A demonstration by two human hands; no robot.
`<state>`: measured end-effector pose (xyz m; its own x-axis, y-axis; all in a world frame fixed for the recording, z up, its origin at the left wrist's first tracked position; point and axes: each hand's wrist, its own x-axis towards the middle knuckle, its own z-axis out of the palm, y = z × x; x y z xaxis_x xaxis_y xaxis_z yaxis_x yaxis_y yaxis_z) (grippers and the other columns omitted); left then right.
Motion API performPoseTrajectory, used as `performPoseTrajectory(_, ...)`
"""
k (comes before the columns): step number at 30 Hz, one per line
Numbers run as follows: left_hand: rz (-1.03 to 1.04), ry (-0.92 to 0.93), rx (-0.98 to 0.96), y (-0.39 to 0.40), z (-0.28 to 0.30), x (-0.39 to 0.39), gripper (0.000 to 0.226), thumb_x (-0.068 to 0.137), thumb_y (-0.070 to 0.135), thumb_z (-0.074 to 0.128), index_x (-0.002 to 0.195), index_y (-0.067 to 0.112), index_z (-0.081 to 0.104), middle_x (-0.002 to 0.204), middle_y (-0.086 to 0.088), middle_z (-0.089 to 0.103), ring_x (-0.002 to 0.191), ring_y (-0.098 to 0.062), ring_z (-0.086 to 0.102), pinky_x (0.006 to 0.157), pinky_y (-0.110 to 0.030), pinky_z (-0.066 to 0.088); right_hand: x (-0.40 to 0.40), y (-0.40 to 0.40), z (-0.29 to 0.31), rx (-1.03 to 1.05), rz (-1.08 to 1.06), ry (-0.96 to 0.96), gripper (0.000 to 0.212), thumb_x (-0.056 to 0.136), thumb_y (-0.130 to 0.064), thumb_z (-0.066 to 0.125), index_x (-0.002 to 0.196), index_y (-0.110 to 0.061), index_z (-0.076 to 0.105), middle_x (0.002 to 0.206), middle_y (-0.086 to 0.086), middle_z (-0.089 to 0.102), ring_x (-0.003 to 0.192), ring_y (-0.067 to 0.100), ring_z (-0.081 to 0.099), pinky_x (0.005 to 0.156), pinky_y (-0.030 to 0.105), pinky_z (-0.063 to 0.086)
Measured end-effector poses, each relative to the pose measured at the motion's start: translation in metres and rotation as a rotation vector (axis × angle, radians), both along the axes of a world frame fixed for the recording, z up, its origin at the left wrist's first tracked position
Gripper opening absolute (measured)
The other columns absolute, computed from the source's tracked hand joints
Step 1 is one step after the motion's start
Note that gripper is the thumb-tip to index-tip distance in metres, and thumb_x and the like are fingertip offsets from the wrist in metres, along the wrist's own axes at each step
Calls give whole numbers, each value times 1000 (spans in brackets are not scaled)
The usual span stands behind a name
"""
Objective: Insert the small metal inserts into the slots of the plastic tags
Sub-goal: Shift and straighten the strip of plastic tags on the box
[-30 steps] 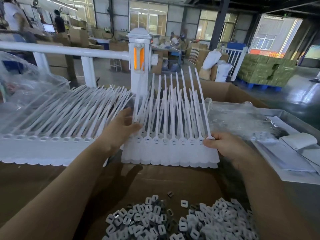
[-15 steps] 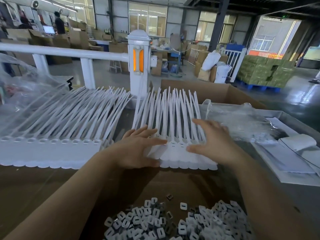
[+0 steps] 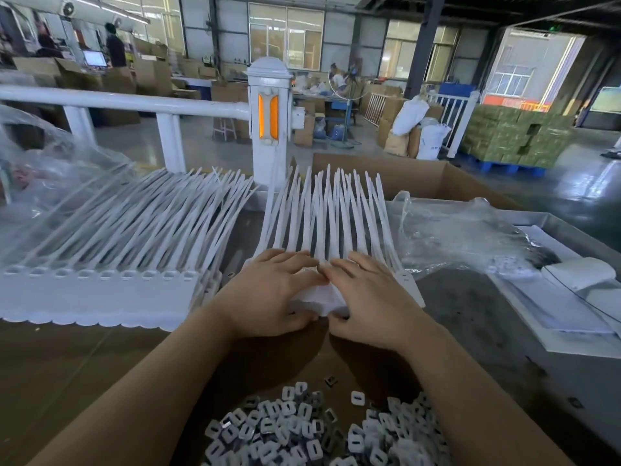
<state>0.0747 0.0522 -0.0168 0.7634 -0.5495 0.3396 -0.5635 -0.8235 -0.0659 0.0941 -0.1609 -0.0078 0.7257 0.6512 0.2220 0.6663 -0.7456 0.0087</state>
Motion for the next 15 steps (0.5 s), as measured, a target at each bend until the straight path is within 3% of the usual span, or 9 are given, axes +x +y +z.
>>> performPoseTrajectory(7,163,-6,52,-2,-8,5,51,99,53,39,146,35,42,152,5,43,144,-17,34,119,-42,21,7,-3,-10,85,-97,-39,55,98,-48,52,149,-33,40,153,-10,44,143,14,30,119,34,19)
performPoseTrajectory(11,244,-57,90,-6,-9,3,48,98,52,39,143,35,48,147,5,51,140,-19,41,117,-44,24,7,-2,-11,104,-136,-24,50,100,-44,51,149,-34,42,154,-9,44,144,14,30,118,34,22)
performPoseTrajectory(15,299,46,6,-9,-8,3,50,97,55,40,145,41,40,154,8,40,144,-15,33,119,-46,12,7,-3,-13,132,-145,62,50,102,-38,49,151,-36,38,160,-8,35,147,16,26,117,38,26)
